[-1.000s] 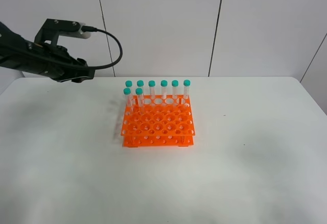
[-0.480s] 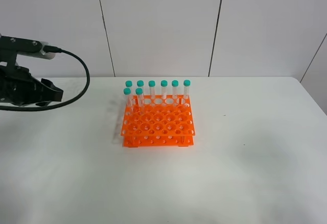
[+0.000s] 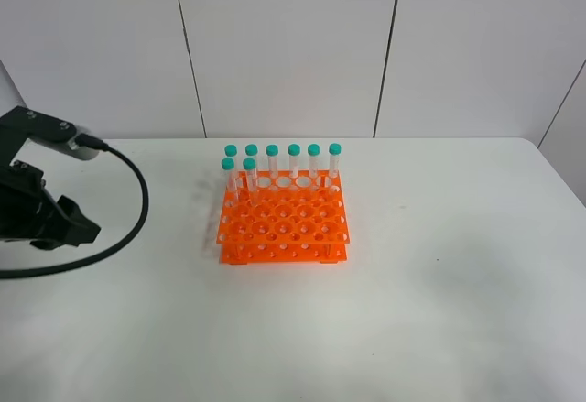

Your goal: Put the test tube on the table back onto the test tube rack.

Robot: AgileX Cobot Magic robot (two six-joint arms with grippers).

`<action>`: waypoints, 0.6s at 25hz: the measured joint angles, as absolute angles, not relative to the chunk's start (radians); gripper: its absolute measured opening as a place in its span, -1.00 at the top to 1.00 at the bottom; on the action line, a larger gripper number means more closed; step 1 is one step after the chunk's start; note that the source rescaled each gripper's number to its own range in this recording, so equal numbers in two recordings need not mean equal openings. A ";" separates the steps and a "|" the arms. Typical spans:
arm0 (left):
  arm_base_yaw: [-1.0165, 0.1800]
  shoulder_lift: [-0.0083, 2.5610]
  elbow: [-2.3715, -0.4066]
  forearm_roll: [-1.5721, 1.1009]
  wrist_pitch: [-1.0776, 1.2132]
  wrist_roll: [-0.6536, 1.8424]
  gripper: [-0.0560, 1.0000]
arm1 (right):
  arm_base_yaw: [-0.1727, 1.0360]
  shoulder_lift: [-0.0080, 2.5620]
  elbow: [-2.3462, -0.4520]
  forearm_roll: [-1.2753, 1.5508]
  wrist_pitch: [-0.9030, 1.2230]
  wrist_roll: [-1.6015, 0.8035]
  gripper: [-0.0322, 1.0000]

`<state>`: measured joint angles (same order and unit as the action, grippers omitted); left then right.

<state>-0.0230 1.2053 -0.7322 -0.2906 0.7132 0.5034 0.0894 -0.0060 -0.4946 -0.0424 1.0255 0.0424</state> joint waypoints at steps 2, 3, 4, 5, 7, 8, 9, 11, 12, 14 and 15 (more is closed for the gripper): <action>-0.023 1.186 -0.732 -0.216 0.840 0.450 0.18 | 0.089 -0.006 -0.495 -0.042 1.025 0.042 -0.99; -0.023 1.182 -0.735 -0.177 0.894 0.417 0.18 | 0.089 -0.006 -0.495 -0.042 1.025 0.042 -0.99; -0.023 1.178 -0.742 -0.138 0.964 0.381 0.18 | 0.089 -0.006 -0.495 -0.042 1.025 0.042 -0.99; -0.023 1.179 -0.752 -0.108 1.031 0.346 0.18 | 0.089 -0.006 -0.495 -0.042 1.025 0.042 -0.99; -0.023 1.177 -0.791 -0.044 1.145 0.296 0.18 | 0.089 -0.006 -0.495 -0.042 1.025 0.042 -0.99; -0.023 1.177 -0.817 -0.024 1.181 0.272 0.18 | 0.089 -0.006 -0.495 -0.042 1.025 0.042 -0.99; -0.023 1.175 -0.838 -0.007 1.195 0.247 0.18 | 0.089 -0.006 -0.495 -0.042 1.025 0.042 -0.99; -0.023 1.164 -0.877 0.000 1.201 0.190 0.18 | 0.089 -0.006 -0.495 -0.042 1.025 0.042 -0.99; -0.023 1.158 -0.888 0.000 1.204 0.175 0.18 | 0.089 -0.006 -0.495 -0.042 1.025 0.042 -0.99; -0.023 1.152 -0.896 0.000 1.208 0.167 0.18 | 0.089 -0.006 -0.495 -0.042 1.025 0.042 -0.99; -0.023 1.152 -0.896 0.000 1.211 0.163 0.18 | 0.089 -0.006 -0.495 -0.042 1.025 0.042 -0.99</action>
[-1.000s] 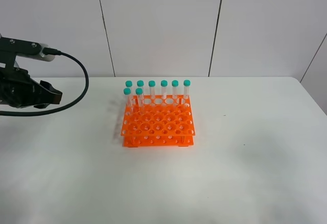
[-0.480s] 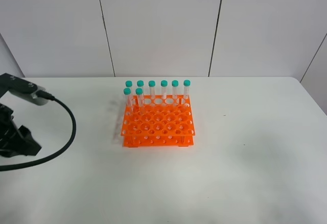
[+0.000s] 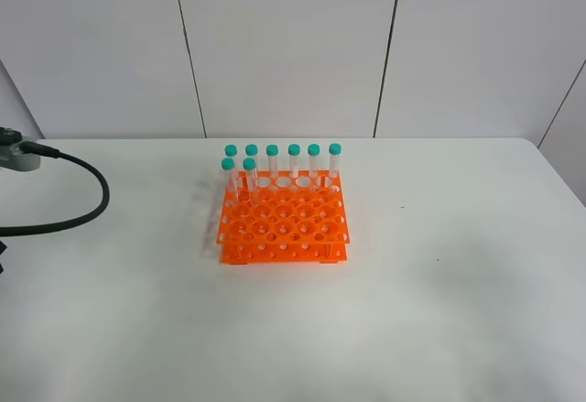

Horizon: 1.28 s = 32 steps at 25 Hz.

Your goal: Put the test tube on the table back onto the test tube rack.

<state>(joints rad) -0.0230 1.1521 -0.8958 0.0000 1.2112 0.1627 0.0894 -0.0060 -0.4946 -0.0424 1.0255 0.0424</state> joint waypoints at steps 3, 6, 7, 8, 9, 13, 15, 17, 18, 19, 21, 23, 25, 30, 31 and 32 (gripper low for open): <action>-0.023 1.138 -0.896 0.000 1.212 0.159 0.18 | 0.089 -0.006 -0.495 -0.042 1.025 0.042 -0.99; -0.023 1.081 -0.896 0.000 1.212 0.154 0.18 | 0.089 -0.006 -0.495 -0.042 1.025 0.042 -0.99; -0.023 1.052 -0.896 0.000 1.213 0.141 0.18 | 0.089 -0.006 -0.495 -0.042 1.025 0.042 -0.99; -0.023 1.017 -0.896 -0.007 1.214 0.130 0.18 | 0.089 -0.006 -0.495 -0.042 1.025 0.042 -0.99; -0.023 0.985 -0.896 -0.020 1.214 0.117 0.18 | 0.089 -0.006 -0.495 -0.042 1.025 0.042 -0.99; -0.023 0.822 -0.889 -0.050 1.216 0.094 0.18 | 0.089 -0.006 -0.495 -0.042 1.025 0.042 -0.99; -0.023 0.740 -0.872 -0.045 1.217 0.093 0.18 | 0.089 -0.006 -0.495 -0.042 1.025 0.042 -0.99; -0.023 0.667 -0.844 -0.045 1.218 0.093 0.18 | 0.089 -0.006 -0.495 -0.042 1.025 0.042 -0.99; -0.023 0.628 -0.828 -0.045 1.218 0.093 0.18 | 0.089 -0.006 -0.495 -0.042 1.025 0.042 -0.99; -0.023 0.589 -0.814 -0.046 1.219 0.093 0.18 | 0.089 -0.006 -0.495 -0.042 1.025 0.042 -0.99; -0.023 0.516 -0.782 -0.046 1.219 0.093 0.18 | 0.089 -0.006 -0.495 -0.042 1.025 0.042 -0.99; -0.023 0.451 -0.755 -0.046 1.219 0.093 0.18 | 0.089 -0.006 -0.495 -0.042 1.025 0.042 -0.99; -0.023 0.393 -0.733 -0.046 1.220 0.093 0.18 | 0.089 -0.006 -0.495 -0.042 1.025 0.042 -0.99; -0.023 0.308 -0.693 -0.066 1.221 0.093 0.18 | 0.089 -0.006 -0.495 -0.042 1.025 0.042 -0.99; -0.023 0.296 -0.685 -0.076 1.222 0.093 0.18 | 0.089 -0.006 -0.495 -0.042 1.025 0.042 -0.99; -0.023 0.287 -0.676 -0.085 1.222 0.093 0.18 | 0.089 -0.006 -0.495 -0.042 1.025 0.042 -0.99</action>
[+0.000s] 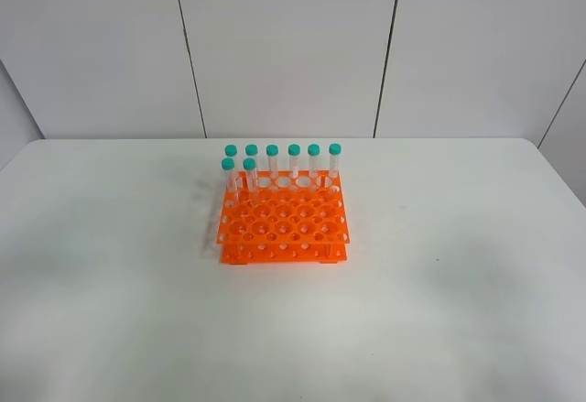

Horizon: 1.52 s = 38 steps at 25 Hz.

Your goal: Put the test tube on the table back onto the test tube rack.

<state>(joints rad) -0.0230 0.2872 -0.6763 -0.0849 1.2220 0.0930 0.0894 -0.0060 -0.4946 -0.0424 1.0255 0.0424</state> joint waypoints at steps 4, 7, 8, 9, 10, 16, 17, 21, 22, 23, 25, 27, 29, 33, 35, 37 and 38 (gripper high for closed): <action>-0.023 0.257 -0.643 -0.105 1.222 0.093 0.18 | 0.089 -0.006 -0.495 -0.042 1.025 0.042 -0.99; -0.023 0.217 -0.621 -0.106 1.222 0.093 0.18 | 0.089 -0.006 -0.495 -0.042 1.025 0.042 -0.99; -0.023 0.199 -0.617 -0.106 1.223 0.101 0.18 | 0.089 -0.006 -0.495 -0.042 1.025 0.042 -0.99; -0.023 0.183 -0.612 -0.106 1.223 0.110 0.18 | 0.089 -0.006 -0.495 -0.042 1.025 0.042 -0.99; -0.023 0.164 -0.609 -0.106 1.223 0.125 0.18 | 0.089 -0.006 -0.495 -0.042 1.025 0.042 -0.99; -0.023 0.099 -0.604 -0.130 1.133 0.130 0.18 | 0.089 -0.006 -0.495 -0.042 1.025 0.042 -0.99; -0.023 0.098 -0.599 -0.130 1.112 0.129 0.18 | 0.089 -0.006 -0.495 -0.042 1.025 0.042 -0.99; -0.023 0.095 -0.544 -0.124 1.089 0.125 0.18 | 0.089 -0.006 -0.495 -0.042 1.025 0.042 -0.99; -0.023 0.095 -0.529 -0.124 1.087 0.125 0.18 | 0.089 -0.006 -0.495 -0.042 1.025 0.042 -0.99; -0.023 0.095 -0.512 -0.123 1.084 0.125 0.18 | 0.089 -0.006 -0.495 -0.042 1.025 0.042 -0.99; -0.023 0.095 -0.499 -0.122 1.076 0.125 0.18 | 0.089 -0.006 -0.495 -0.042 1.025 0.042 -0.99; -0.023 0.095 -0.499 -0.120 1.066 0.126 0.18 | 0.089 -0.006 -0.495 -0.042 1.025 0.042 -0.99; -0.023 0.095 -0.499 -0.120 1.062 0.126 0.18 | 0.089 -0.006 -0.495 -0.042 1.025 0.042 -0.99; -0.023 0.095 -0.499 -0.120 1.062 0.126 0.18 | 0.089 -0.006 -0.495 -0.042 1.025 0.042 -0.99; -0.023 0.095 -0.499 -0.120 1.062 0.126 0.18 | 0.089 -0.006 -0.495 -0.042 1.025 0.042 -0.99; -0.023 0.095 -0.499 -0.120 1.062 0.126 0.18 | 0.089 -0.006 -0.495 -0.042 1.025 0.042 -0.99; -0.023 0.095 -0.499 -0.120 1.062 0.126 0.18 | 0.089 -0.006 -0.495 -0.042 1.025 0.042 -0.99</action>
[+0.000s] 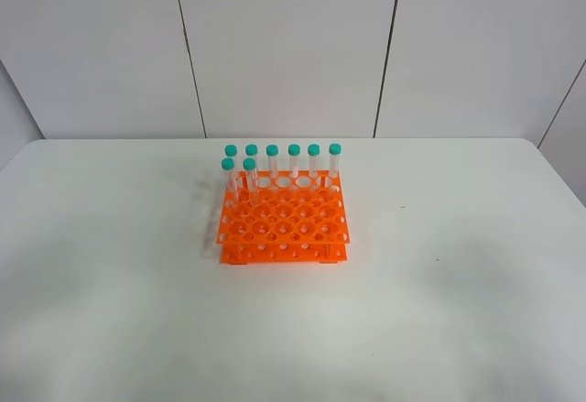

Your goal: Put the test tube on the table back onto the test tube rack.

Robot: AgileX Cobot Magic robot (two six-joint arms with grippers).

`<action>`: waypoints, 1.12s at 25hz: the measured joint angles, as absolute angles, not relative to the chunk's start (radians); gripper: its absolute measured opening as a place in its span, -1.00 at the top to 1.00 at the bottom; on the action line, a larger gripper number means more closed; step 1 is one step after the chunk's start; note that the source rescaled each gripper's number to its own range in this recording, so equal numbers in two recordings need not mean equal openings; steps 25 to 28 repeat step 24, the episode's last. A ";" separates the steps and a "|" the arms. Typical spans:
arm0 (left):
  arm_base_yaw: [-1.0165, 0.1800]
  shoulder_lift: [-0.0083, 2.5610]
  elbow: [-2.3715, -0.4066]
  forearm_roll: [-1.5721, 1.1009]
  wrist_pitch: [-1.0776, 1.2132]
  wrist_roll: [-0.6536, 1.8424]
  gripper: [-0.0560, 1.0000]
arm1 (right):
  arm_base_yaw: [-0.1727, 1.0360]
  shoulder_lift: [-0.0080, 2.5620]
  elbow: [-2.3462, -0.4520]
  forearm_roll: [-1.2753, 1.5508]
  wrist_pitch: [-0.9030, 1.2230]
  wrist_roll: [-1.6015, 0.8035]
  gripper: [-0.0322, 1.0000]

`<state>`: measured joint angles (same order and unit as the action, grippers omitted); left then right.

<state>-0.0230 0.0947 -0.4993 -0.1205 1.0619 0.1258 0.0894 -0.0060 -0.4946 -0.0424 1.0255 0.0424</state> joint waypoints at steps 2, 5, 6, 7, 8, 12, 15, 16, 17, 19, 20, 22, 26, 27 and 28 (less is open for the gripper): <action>-0.023 0.095 -0.499 -0.120 1.062 0.126 0.18 | 0.089 -0.006 -0.495 -0.042 1.025 0.042 -0.99; -0.023 0.095 -0.499 -0.120 1.062 0.126 0.18 | 0.089 -0.006 -0.495 -0.042 1.025 0.042 -0.99; -0.023 0.095 -0.499 -0.120 1.062 0.126 0.18 | 0.089 -0.006 -0.495 -0.042 1.025 0.042 -0.99; -0.023 0.095 -0.499 -0.120 1.062 0.126 0.18 | 0.089 -0.006 -0.495 -0.042 1.025 0.042 -0.99; -0.023 0.095 -0.499 -0.120 1.062 0.126 0.18 | 0.089 -0.006 -0.495 -0.042 1.025 0.042 -0.99; -0.023 0.095 -0.499 -0.120 1.062 0.126 0.18 | 0.089 -0.006 -0.495 -0.042 1.025 0.042 -0.99; -0.023 0.095 -0.499 -0.120 1.062 0.126 0.18 | 0.089 -0.006 -0.495 -0.042 1.025 0.042 -0.99; -0.023 0.095 -0.499 -0.120 1.062 0.126 0.18 | 0.089 -0.006 -0.495 -0.042 1.025 0.042 -0.99; -0.023 0.095 -0.499 -0.120 1.062 0.126 0.18 | 0.089 -0.006 -0.495 -0.042 1.025 0.042 -0.99; -0.023 0.095 -0.499 -0.120 1.062 0.126 0.18 | 0.089 -0.006 -0.495 -0.042 1.025 0.042 -0.99; -0.023 0.095 -0.499 -0.120 1.062 0.126 0.18 | 0.089 -0.006 -0.495 -0.042 1.025 0.042 -0.99; -0.023 0.095 -0.499 -0.120 1.062 0.126 0.18 | 0.089 -0.006 -0.495 -0.042 1.025 0.042 -0.99; -0.023 0.095 -0.499 -0.120 1.062 0.126 0.18 | 0.089 -0.006 -0.495 -0.042 1.025 0.042 -0.99; -0.023 0.095 -0.499 -0.120 1.062 0.126 0.18 | 0.089 -0.006 -0.495 -0.042 1.025 0.042 -0.99; -0.023 0.095 -0.499 -0.120 1.062 0.126 0.18 | 0.089 -0.006 -0.495 -0.042 1.025 0.042 -0.99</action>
